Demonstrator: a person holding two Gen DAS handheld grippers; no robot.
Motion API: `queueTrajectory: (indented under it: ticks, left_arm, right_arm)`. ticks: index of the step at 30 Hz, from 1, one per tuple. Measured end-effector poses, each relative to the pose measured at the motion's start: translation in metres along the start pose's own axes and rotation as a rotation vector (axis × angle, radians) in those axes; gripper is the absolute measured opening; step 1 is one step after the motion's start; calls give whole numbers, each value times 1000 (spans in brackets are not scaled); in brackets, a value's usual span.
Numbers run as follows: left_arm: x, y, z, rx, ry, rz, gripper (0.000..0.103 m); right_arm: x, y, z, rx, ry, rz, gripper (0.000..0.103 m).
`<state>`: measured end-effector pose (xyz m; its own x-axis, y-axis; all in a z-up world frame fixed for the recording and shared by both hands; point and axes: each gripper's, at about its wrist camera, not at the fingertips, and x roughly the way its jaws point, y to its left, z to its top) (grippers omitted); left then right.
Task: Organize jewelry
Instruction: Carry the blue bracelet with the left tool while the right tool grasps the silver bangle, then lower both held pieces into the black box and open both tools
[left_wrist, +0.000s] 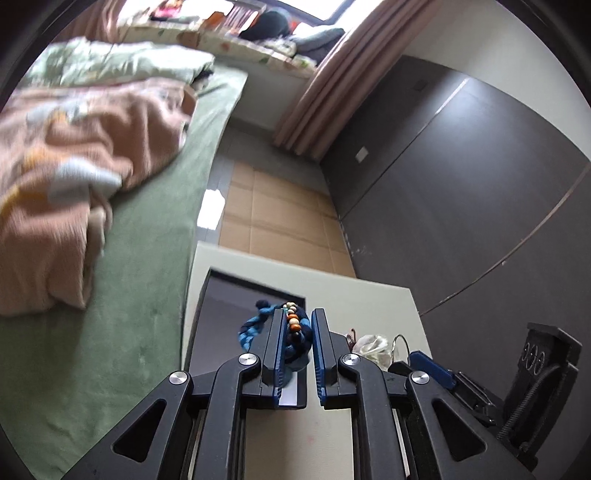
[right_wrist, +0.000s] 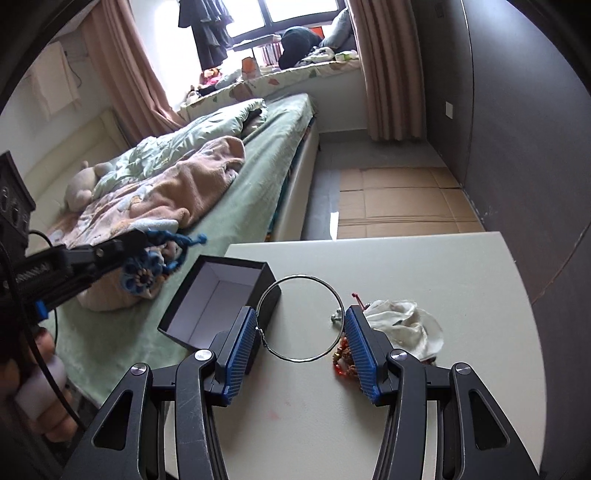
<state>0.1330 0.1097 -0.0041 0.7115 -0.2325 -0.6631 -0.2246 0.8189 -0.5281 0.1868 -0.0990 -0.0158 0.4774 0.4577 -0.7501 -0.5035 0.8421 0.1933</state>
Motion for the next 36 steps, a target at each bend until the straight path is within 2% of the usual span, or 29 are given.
queueTrajectory:
  ticks: [2, 3, 4, 5, 9, 12, 17, 22, 26, 28, 30, 36]
  left_arm:
    - [4, 7, 3, -39, 21, -1, 39]
    - [5, 11, 4, -59, 18, 9, 60]
    - [2, 15, 6, -80, -4, 6, 74]
    - [0, 16, 7, -87, -20, -4, 77]
    - [-12, 25, 17, -101, -69, -10, 78]
    - [-18, 36, 26, -102, -98, 28, 78]
    - [-18, 53, 39, -125, -110, 40, 78]
    - [-22, 66, 41, -157, -125, 39, 83]
    - [-25, 62, 39, -149, -129, 45, 87]
    - [-25, 60, 37, -140, -124, 38, 90]
    - [-26, 57, 34, -134, -121, 31, 90]
    - [-26, 42, 25, -91, -112, 39, 90]
  right_arm:
    - [6, 3, 2, -3, -4, 22, 51]
    - [9, 6, 3, -5, -8, 39, 51]
    - [12, 8, 5, -8, -12, 54, 51]
    - [16, 11, 6, -14, -15, 70, 51]
    - [31, 24, 9, -38, -15, 117, 51]
    - [42, 34, 13, -49, -11, 155, 51]
    - [63, 56, 18, -86, 13, 192, 51]
    - [86, 74, 19, -130, 71, 185, 53]
    - [88, 66, 18, -105, 94, 171, 54]
    - [84, 57, 16, -76, 98, 160, 63]
    - [79, 48, 15, -46, 92, 163, 66]
    - [54, 26, 15, 8, 55, 135, 66]
